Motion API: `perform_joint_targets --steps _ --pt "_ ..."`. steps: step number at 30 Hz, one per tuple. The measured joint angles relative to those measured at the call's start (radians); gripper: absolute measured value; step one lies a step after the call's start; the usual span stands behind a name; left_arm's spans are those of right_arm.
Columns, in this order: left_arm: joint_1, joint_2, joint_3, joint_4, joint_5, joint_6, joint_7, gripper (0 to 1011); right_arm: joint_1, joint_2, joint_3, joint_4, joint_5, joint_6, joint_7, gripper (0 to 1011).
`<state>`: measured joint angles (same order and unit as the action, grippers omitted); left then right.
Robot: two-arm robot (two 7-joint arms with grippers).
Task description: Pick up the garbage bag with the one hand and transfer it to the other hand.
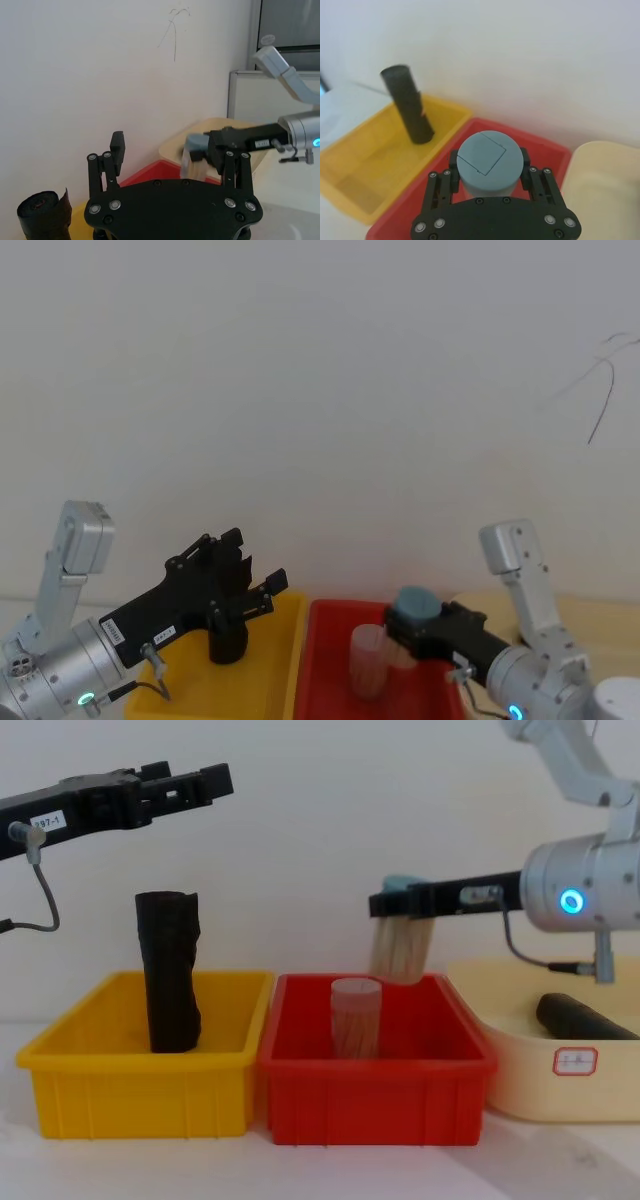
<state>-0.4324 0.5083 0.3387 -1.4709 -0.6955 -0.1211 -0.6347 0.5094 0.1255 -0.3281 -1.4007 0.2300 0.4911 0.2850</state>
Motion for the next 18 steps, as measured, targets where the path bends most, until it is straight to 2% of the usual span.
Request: perform_joint_targets --steps 11,18 --pt "0.000 0.000 0.000 0.000 0.000 0.000 0.000 1001 0.032 -0.010 0.048 0.032 -0.005 -0.015 -0.074 647" --pt "0.000 0.000 0.000 0.000 0.000 0.000 0.000 1002 0.063 -0.021 0.080 0.091 -0.028 -0.026 -0.145 647"
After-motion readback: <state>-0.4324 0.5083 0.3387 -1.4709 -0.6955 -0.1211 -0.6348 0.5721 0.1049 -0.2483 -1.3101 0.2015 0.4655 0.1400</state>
